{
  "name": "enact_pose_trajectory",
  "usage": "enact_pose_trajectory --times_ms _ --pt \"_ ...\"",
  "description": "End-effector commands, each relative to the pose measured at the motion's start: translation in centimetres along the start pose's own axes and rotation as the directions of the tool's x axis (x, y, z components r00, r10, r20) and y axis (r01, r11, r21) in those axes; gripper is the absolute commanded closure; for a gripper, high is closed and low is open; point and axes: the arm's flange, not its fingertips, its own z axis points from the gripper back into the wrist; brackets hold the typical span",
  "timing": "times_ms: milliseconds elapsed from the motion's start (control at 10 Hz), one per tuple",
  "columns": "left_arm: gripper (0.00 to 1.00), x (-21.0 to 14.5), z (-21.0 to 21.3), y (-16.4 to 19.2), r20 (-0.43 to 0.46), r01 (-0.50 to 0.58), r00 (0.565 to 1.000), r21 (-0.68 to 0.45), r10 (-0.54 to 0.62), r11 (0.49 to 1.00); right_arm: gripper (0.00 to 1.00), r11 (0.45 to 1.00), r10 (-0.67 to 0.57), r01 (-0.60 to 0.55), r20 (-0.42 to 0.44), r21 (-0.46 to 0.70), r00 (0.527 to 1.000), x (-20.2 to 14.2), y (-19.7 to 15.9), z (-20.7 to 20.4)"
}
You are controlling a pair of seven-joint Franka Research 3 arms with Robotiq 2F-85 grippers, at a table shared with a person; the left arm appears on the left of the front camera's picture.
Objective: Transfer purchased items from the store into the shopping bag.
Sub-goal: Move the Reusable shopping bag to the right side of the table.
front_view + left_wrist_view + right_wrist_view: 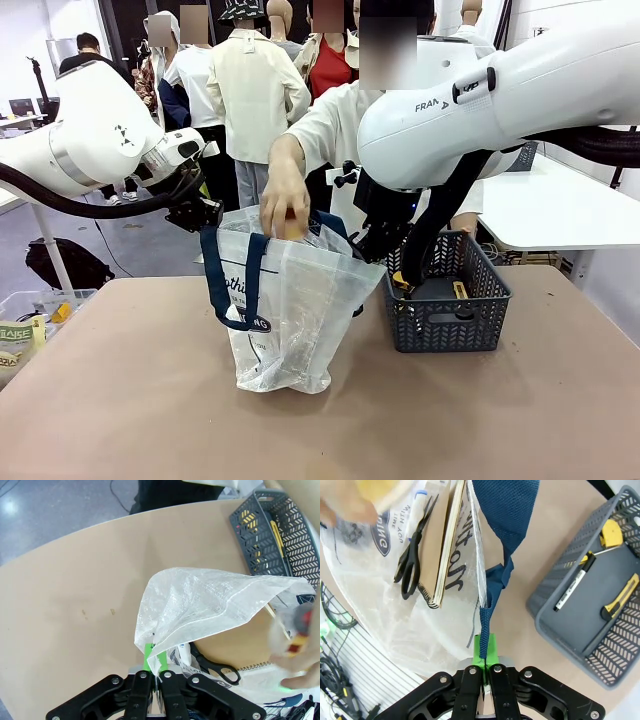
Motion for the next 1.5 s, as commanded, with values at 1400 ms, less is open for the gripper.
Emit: enact_pose_trajectory --times_ms 1400 --pt "1.00 -0.08 0.34 0.24 -0.002 -0.010 1.000 0.003 0.010 1.000 1.00 1.000 -0.014 0.014 -0.002 0.006 1.000 -0.45 -0.19 -0.04"
